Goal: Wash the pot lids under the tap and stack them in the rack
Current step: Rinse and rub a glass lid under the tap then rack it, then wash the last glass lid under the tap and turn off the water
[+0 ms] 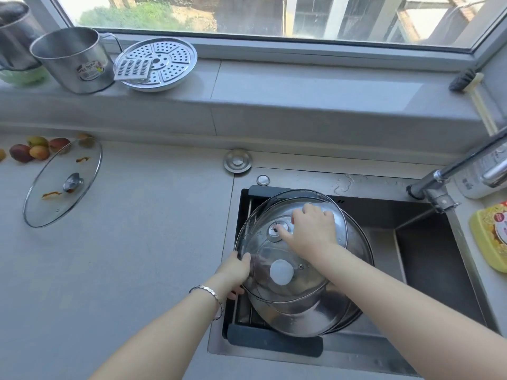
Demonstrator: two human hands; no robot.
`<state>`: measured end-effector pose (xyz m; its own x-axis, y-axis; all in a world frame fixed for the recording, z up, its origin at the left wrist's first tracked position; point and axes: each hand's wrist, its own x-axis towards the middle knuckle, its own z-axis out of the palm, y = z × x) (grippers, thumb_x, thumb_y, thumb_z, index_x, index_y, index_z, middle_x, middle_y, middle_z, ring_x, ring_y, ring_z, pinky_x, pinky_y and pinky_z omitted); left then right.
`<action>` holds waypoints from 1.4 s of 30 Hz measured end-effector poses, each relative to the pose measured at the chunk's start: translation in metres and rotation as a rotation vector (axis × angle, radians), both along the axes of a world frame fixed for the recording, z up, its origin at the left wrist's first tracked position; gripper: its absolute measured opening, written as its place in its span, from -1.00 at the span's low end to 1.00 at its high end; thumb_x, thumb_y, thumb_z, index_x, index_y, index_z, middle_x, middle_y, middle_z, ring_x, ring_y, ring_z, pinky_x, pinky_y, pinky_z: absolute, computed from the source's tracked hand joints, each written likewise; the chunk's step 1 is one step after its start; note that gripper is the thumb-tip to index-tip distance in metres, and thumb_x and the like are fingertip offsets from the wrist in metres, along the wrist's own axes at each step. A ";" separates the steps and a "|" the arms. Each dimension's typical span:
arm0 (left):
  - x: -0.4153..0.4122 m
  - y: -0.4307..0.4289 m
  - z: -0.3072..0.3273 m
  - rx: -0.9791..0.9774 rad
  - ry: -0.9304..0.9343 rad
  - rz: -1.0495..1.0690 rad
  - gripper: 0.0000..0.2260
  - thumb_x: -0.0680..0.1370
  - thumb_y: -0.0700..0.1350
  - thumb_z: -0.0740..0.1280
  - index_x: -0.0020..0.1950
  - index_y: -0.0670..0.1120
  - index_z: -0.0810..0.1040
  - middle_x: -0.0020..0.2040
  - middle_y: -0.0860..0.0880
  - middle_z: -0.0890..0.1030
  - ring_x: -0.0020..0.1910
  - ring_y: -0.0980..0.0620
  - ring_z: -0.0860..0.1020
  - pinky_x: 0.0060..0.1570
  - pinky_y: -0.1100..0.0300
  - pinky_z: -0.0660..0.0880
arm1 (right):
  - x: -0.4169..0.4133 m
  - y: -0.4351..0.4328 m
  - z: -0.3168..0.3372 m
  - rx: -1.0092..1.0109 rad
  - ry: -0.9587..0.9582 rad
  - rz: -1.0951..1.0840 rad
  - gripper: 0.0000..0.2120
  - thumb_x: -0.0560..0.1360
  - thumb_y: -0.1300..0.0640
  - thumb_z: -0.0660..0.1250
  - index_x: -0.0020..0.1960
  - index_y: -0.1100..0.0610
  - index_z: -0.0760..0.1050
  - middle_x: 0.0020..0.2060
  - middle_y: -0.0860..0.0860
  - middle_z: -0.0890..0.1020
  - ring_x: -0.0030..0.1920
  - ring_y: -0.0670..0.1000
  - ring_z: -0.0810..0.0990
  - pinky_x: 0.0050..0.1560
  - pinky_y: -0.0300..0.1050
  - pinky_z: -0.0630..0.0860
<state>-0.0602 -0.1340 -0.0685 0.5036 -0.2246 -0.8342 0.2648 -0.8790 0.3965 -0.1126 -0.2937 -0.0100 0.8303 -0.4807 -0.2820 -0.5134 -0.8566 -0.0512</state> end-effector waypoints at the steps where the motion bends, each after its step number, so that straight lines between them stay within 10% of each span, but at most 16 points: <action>1: -0.002 -0.001 0.002 0.010 -0.009 0.004 -0.51 0.60 0.12 -0.01 0.50 0.00 0.07 0.04 -0.06 0.44 -0.17 -0.09 0.59 -0.21 0.12 0.53 | -0.006 -0.006 -0.002 -0.006 -0.013 -0.016 -0.55 0.52 -0.22 0.09 0.15 0.12 0.43 0.11 0.06 0.46 0.18 0.10 0.39 0.18 -0.01 0.26; 8: -0.012 -0.011 0.018 0.112 -0.228 -0.129 -0.49 0.62 0.11 0.01 0.50 -0.13 0.13 0.44 -0.17 0.32 0.37 -0.17 0.35 0.30 0.04 0.33 | -0.035 -0.032 0.001 0.060 -0.017 0.082 -0.59 0.53 -0.13 0.14 0.28 0.07 0.36 0.32 0.09 0.30 0.35 0.11 0.20 0.36 0.00 0.12; 17: -0.022 -0.002 0.059 0.033 -0.394 0.041 -0.76 0.57 -0.05 0.14 0.09 -0.12 0.51 0.01 -0.08 0.59 -0.11 -0.01 0.48 -0.11 0.21 0.39 | -0.015 -0.033 0.021 0.117 -0.086 0.228 -0.67 0.53 0.01 0.16 0.25 0.11 0.39 0.25 0.09 0.39 0.29 0.12 0.29 0.26 -0.03 0.21; 23: 0.011 0.036 0.086 -0.028 -0.451 0.225 -0.76 0.55 -0.14 0.12 -0.04 -0.19 0.55 -0.20 -0.08 0.66 -0.33 0.03 0.60 -0.37 0.28 0.39 | 0.027 0.008 0.045 0.323 -0.070 0.338 -0.80 0.49 0.14 0.13 -0.01 0.16 0.50 -0.07 0.07 0.62 -0.06 0.12 0.54 -0.21 -0.15 0.36; 32: 0.153 0.155 0.076 -0.068 -0.480 0.604 -0.85 0.53 -0.23 0.12 -0.15 -0.13 0.46 -0.24 -0.12 0.55 -0.32 -0.08 0.53 -0.33 0.21 0.39 | 0.146 0.099 0.054 0.267 -0.079 0.453 -0.76 0.49 0.17 0.11 0.03 0.16 0.51 -0.05 0.10 0.62 -0.04 0.17 0.57 -0.20 -0.14 0.39; 36: 0.219 0.207 0.057 -0.278 -0.229 1.144 -0.96 0.54 -0.21 0.17 -0.04 -0.11 0.38 -0.22 -0.14 0.40 -0.25 -0.10 0.47 -0.27 0.09 0.48 | 0.202 0.149 0.036 0.313 -0.042 0.375 -0.75 0.52 0.15 0.09 0.05 0.15 0.50 -0.02 0.09 0.60 -0.05 0.13 0.53 -0.21 -0.17 0.34; 39: 0.256 0.232 0.037 -0.508 0.088 1.505 -0.64 0.62 -0.07 0.16 0.39 -0.14 0.25 0.24 -0.31 0.40 0.26 -0.24 0.43 0.28 -0.06 0.39 | 0.227 0.182 0.014 0.349 0.002 0.317 -0.76 0.51 0.16 0.09 0.05 0.14 0.50 -0.02 0.07 0.60 -0.04 0.11 0.53 -0.20 -0.17 0.33; 42: 0.277 0.238 0.019 -0.706 0.189 1.638 -0.68 0.65 -0.08 0.05 0.24 -0.29 0.34 0.33 -0.28 0.37 0.40 -0.18 0.34 0.39 0.01 0.23 | 0.236 0.203 -0.002 0.363 0.062 0.273 -0.76 0.52 0.15 0.09 0.05 0.12 0.50 -0.01 0.05 0.60 0.00 0.12 0.55 -0.18 -0.16 0.37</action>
